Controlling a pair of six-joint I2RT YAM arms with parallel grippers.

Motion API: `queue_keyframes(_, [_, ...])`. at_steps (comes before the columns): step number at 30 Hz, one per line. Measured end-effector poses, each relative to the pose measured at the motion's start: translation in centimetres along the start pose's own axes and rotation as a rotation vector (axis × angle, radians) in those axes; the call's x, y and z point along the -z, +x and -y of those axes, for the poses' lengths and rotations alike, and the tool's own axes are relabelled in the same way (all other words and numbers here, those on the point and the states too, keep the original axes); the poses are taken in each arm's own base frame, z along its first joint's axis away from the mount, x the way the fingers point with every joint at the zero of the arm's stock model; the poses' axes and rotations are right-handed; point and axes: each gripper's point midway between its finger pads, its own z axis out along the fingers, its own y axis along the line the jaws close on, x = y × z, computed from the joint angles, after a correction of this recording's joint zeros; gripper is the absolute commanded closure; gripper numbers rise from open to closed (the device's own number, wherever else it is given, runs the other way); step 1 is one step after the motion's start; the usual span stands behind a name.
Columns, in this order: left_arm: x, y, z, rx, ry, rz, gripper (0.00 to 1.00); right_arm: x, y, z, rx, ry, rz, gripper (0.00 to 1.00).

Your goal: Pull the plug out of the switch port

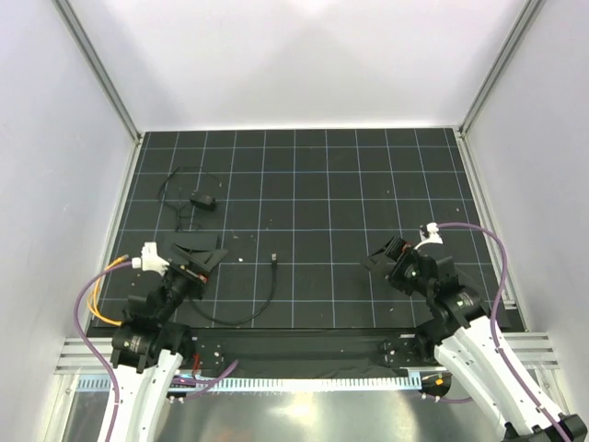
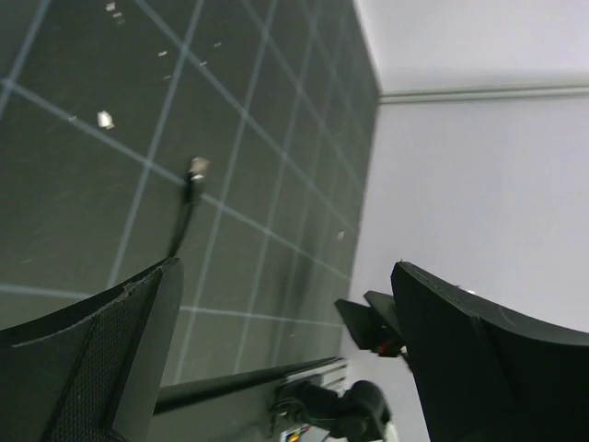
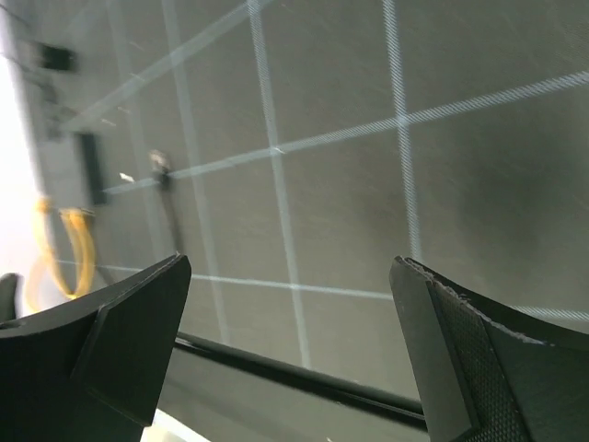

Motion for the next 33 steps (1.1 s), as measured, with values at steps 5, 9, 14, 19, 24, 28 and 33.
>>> queue_keyframes(5, [1.2,0.3,-0.6,-0.104,-0.048,-0.021,0.00,0.2,1.2,-0.1,0.054,-0.002,-0.084,0.00])
queue_keyframes(9, [3.5,-1.0,2.3,-0.218,0.019,0.045,0.00,0.8,2.4,-3.0,0.084,-0.180,-0.158,0.00])
queue_keyframes(14, [4.3,-2.1,3.3,-0.293,-0.001,0.080,0.00,-0.1,4.9,-3.8,0.064,-0.309,-0.269,0.00])
queue_keyframes(19, [2.5,-2.4,0.4,-0.312,-0.222,0.006,0.03,-1.6,6.4,-3.5,0.027,-0.302,-0.386,0.00])
queue_keyframes(24, [1.6,-2.6,-1.5,-0.310,-0.373,-0.044,0.06,-2.8,6.1,-4.5,0.073,-0.280,-0.422,0.00])
queue_keyframes(28, [1.3,-3.3,-2.3,-0.309,-0.448,-0.032,0.08,-3.8,5.1,-7.8,0.147,-0.322,-0.425,0.00])
queue_keyframes(33, [0.9,-4.1,-2.3,-0.313,-0.493,-0.013,0.11,-5.9,5.5,-10.2,0.206,-0.315,-0.415,0.00])
